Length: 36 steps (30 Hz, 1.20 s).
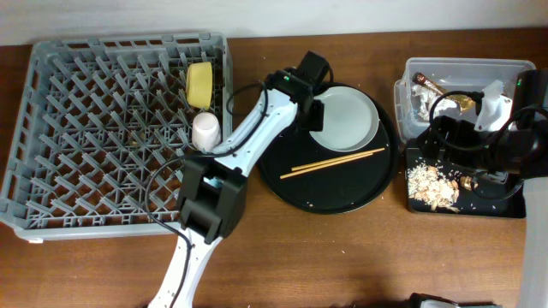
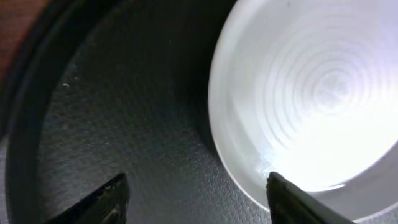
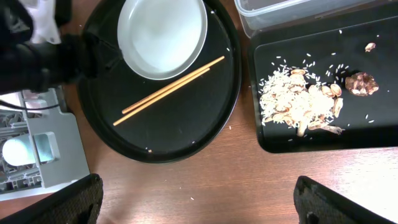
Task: Sort waste into correct bins and load items into the dishwasher rack
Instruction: 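Reach the left gripper to the white plate rim, then lift the white plate with the left gripper and stand it in the rack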
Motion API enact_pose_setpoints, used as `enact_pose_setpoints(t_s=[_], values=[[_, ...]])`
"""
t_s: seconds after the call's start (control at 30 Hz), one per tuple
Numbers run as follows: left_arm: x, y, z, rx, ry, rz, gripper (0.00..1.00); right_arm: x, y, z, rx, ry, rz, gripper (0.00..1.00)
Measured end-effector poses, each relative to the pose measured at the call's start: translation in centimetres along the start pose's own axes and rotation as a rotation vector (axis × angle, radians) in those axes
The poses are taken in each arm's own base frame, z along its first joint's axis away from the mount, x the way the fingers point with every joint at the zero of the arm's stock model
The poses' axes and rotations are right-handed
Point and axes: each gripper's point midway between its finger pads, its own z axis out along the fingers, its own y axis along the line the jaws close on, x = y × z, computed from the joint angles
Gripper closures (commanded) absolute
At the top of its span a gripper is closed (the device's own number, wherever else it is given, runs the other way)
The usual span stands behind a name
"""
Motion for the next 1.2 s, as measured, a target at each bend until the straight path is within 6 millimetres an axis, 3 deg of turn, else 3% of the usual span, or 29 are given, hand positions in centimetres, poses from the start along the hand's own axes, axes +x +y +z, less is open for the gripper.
enact_pose_setpoints(t_s=[0.2, 0.43, 0.57, 0.6, 0.8, 0.87, 0.93, 1.03, 1.1, 1.2], values=[[1.6, -1.1, 2.8, -0.014, 0.037, 0.013, 0.51, 0.0, 0.0, 0.0, 0.000, 0.000, 0.001, 0.01], [0.6, -1.6, 3.1, -0.034, -0.026, 0.022, 0.69, 0.0, 0.0, 0.0, 0.000, 0.000, 0.000, 0.02], [0.6, -1.5, 4.3, -0.043, -0.028, 0.018, 0.90, 0.0, 0.0, 0.0, 0.000, 0.000, 0.000, 0.02], [0.7, -1.5, 4.3, -0.044, -0.027, 0.016, 1.00, 0.0, 0.0, 0.0, 0.000, 0.000, -0.001, 0.02], [0.2, -1.4, 3.4, -0.049, -0.028, 0.002, 1.00, 0.0, 0.0, 0.0, 0.000, 0.000, -0.001, 0.01], [0.0, -0.7, 2.1, -0.070, -0.011, 0.000, 1.00, 0.0, 0.0, 0.0, 0.000, 0.000, 0.000, 0.02], [-2.0, 0.2, -0.9, -0.085, -0.043, 0.014, 1.00, 0.0, 0.0, 0.0, 0.000, 0.000, 0.000, 0.02], [-6.3, 2.5, -6.8, -0.104, -0.163, 0.037, 1.00, 0.0, 0.0, 0.0, 0.000, 0.000, 0.000, 0.02], [-8.6, 5.2, -12.0, -0.168, -0.260, 0.061, 1.00, 0.0, 0.0, 0.0, 0.000, 0.000, 0.000, 0.02], [-10.5, 9.0, -18.4, -0.310, -0.380, 0.151, 1.00, 0.0, 0.0, 0.0, 0.000, 0.000, 0.000, 0.02]])
